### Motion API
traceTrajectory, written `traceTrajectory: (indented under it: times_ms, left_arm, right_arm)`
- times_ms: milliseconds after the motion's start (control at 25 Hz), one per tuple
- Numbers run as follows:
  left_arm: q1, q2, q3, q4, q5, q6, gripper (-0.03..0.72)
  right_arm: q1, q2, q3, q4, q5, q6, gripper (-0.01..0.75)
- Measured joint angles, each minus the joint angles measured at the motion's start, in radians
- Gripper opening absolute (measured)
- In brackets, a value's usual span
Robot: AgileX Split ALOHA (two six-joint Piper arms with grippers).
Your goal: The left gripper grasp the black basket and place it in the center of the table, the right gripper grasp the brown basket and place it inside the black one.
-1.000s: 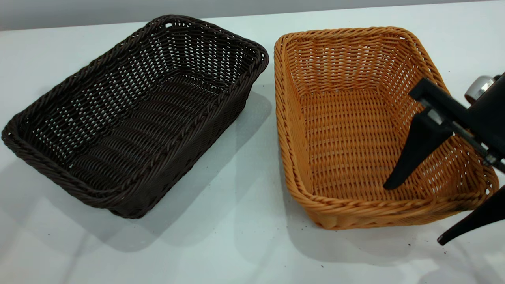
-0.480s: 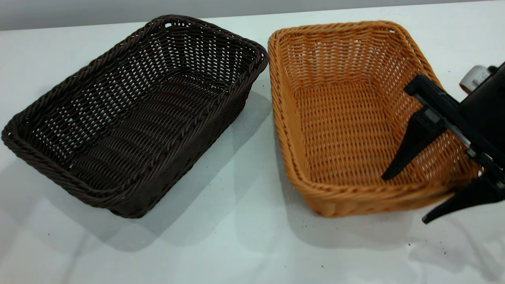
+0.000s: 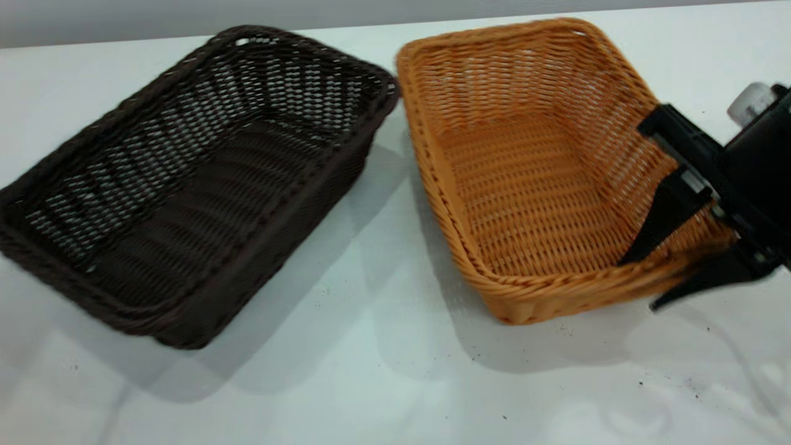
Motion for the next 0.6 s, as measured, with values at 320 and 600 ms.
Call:
traceTrajectory:
  times_ms: [320, 600]
  left_arm:
    - [0.0, 0.0, 0.0, -0.002, 0.011, 0.0, 0.472]
    - [0.0, 0.0, 0.0, -0.002, 0.011, 0.0, 0.472]
  right_arm:
    - [0.0, 0.001, -0.064, -0.005, -0.117, -0.083, 0.12]
    - [0.0, 0.002, -0.115, 0.005, -0.295, -0.181, 0.117]
